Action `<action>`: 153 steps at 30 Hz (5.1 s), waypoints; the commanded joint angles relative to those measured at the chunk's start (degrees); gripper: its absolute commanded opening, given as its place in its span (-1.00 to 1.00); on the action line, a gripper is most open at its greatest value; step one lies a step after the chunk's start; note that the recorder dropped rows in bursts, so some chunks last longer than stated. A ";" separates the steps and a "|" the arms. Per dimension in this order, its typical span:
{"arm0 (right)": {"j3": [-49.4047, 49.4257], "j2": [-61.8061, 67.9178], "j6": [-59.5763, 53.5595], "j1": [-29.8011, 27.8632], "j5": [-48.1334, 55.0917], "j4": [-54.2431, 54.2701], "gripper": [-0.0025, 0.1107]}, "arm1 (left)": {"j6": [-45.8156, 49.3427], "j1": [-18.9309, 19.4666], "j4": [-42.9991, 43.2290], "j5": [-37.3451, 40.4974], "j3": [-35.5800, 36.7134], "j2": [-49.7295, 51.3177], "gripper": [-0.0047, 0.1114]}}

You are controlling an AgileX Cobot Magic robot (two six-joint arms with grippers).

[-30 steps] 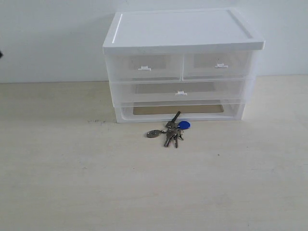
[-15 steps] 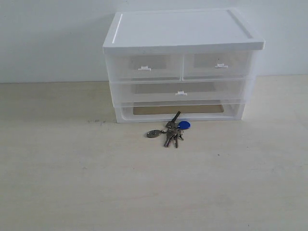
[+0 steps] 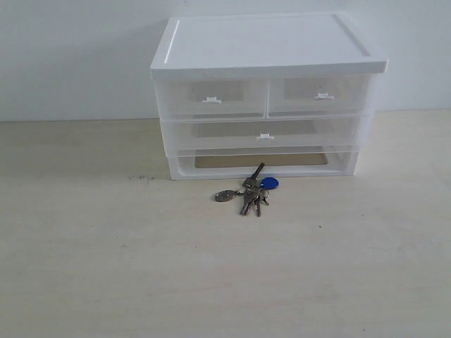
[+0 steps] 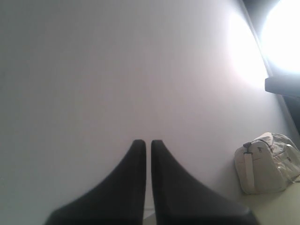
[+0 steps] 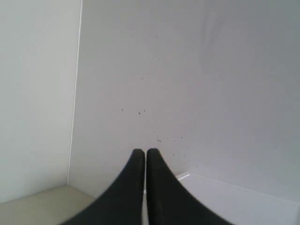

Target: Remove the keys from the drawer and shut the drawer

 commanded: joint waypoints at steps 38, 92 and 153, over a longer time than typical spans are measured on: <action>0.16 -0.31 0.33 -0.04 -0.31 -0.23 -0.96 | 45.74 0.13 -47.73 39.87 7.87 -8.00 -0.84; 0.16 -0.31 0.44 -0.04 -0.53 -0.23 -0.96 | 59.11 6.12 -50.66 65.41 7.87 -8.00 -0.84; 0.41 -3.98 -61.45 -0.18 17.60 92.87 -0.96 | 59.11 6.12 -49.81 65.40 7.87 -8.00 -0.84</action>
